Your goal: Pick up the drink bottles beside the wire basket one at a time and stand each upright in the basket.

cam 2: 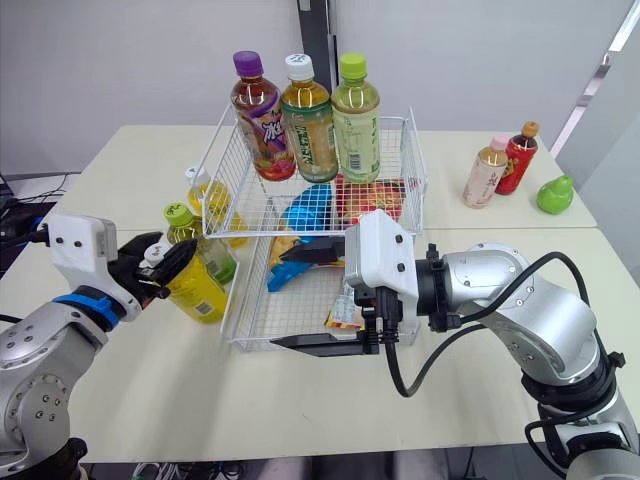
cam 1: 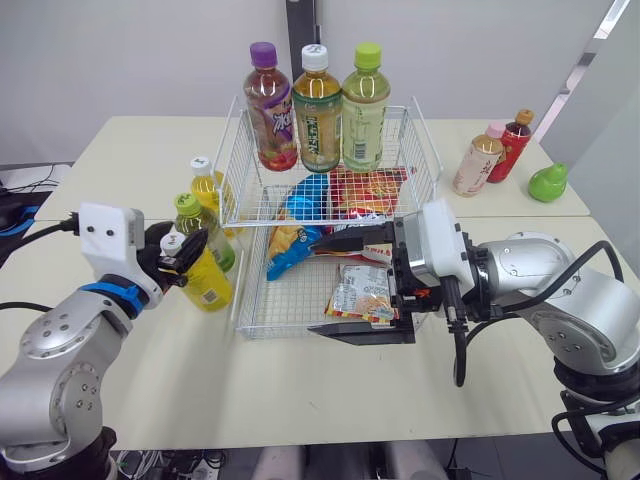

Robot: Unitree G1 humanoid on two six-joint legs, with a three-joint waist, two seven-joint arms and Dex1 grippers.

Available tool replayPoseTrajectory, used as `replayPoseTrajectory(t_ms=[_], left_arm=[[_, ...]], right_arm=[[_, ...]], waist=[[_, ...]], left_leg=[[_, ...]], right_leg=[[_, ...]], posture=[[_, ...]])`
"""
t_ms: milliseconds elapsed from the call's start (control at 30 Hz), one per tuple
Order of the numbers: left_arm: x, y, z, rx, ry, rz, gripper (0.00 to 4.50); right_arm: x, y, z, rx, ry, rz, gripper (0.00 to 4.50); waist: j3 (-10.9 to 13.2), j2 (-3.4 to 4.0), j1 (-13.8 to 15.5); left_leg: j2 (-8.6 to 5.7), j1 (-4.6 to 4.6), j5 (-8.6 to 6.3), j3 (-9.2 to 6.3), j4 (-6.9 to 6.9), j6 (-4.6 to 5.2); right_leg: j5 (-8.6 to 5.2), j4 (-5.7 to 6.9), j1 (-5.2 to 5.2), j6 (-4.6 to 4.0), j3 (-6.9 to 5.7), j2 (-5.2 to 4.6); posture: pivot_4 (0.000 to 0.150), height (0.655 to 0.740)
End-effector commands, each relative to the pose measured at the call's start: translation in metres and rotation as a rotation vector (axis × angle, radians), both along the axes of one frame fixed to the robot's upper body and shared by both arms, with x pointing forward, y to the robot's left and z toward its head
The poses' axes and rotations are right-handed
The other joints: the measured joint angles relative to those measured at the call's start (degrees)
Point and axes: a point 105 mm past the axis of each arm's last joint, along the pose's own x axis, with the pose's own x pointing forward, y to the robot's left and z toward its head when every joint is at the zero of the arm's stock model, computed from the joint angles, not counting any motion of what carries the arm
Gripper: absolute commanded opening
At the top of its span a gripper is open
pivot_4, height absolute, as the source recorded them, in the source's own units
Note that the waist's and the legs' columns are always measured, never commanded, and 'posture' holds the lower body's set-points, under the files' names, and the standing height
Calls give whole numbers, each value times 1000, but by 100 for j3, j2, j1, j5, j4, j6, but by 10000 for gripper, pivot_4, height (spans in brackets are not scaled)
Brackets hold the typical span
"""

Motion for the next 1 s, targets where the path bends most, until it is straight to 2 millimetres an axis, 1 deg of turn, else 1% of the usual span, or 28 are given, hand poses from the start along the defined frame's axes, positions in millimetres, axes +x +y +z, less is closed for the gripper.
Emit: replayPoseTrajectory(t_ms=[33,67,167,367,467,500,633,667,700,733,767,800,867,933,1000], left_arm=[[-5,1,4,19,-24,14,14397],[-6,2,3,16,-21,23,13761],[-9,5,2,11,-20,41,13764],[-19,1,26,9,-73,-43,13764],[-27,3,53,32,-76,-153,13764],[-29,5,59,39,-70,-170,13764],[-35,15,104,47,-71,-247,13764],[-36,17,111,45,-70,-260,13764],[-37,17,123,46,-75,-278,13764],[-37,17,135,41,-83,-299,13764],[-37,17,142,37,-85,-312,13764],[-37,16,154,33,-94,-342,13764],[-38,11,182,28,-130,-406,13764],[-40,7,206,33,-157,-459,13764],[-42,3,228,44,-189,-504,13764]], right_arm=[[-4,-3,9,27,-36,3,45000],[-4,-3,10,29,-36,1,45000],[-3,-3,11,35,-37,-4,45000],[0,-3,15,52,-52,-19,45000],[2,-3,17,60,-58,-28,45000],[2,-3,17,61,-57,-29,45000],[7,-3,14,58,-36,-55,45000],[8,-3,13,60,-33,-62,45000],[22,-27,25,53,-27,-94,45000],[31,-51,36,55,-26,-123,45000],[35,-68,46,59,-29,-137,45000],[37,-79,51,54,-31,-148,45000],[40,-85,53,36,-26,-165,45000],[41,-88,54,28,-28,-182,45000],[38,-89,54,26,-26,-189,45000]], waist=[[0,0,0],[0,0,0],[0,0,0],[1,2,-14],[3,1,-14],[4,1,-13],[6,5,-10],[6,5,-11],[11,12,-6],[19,16,9],[23,17,28],[23,16,37],[25,7,52],[25,1,-8],[29,9,-54]], left_leg=[[1,0,0,-1,0,0],[1,0,0,0,-1,0],[2,0,0,-1,-5,0],[10,-2,-1,0,-13,-1],[19,-18,-1,-3,-9,-1],[28,-23,-1,-3,-8,-2],[31,-25,-1,-1,-8,-2],[30,-23,-1,0,-9,-2],[31,-25,-1,1,-9,-2],[29,-26,-1,2,-6,-2],[24,-28,-1,6,-7,-2],[18,-31,-1,9,-3,-2],[17,-29,-2,23,-5,-1],[26,-29,-2,21,-14,-1],[28,-31,-2,20,-21,-2]], right_leg=[[0,0,0,0,0,0],[0,-1,1,0,0,0],[0,-7,0,0,1,0],[-1,-17,-2,-1,-1,8],[-1,-30,-6,-2,-7,37],[3,-38,-7,-8,-8,48],[7,-51,-6,-11,-13,55],[6,-49,-5,-11,-10,54],[6,-51,-6,-10,-13,56],[6,-50,-5,-10,-14,55],[8,-56,-4,-6,-14,52],[10,-61,-1,-1,-14,48],[12,-64,0,1,-5,45],[10,-65,-6,-2,-9,62],[6,-55,-11,-7,-10,62]], posture=[[1500,7400],[1500,7400],[1500,7400],[1500,7400],[1500,7400],[1500,7400],[1500,7400],[1500,7400],[1500,7400],[1500,7400],[1500,7400],[1500,7400],[1500,7400],[1500,7400],[1500,7400]])
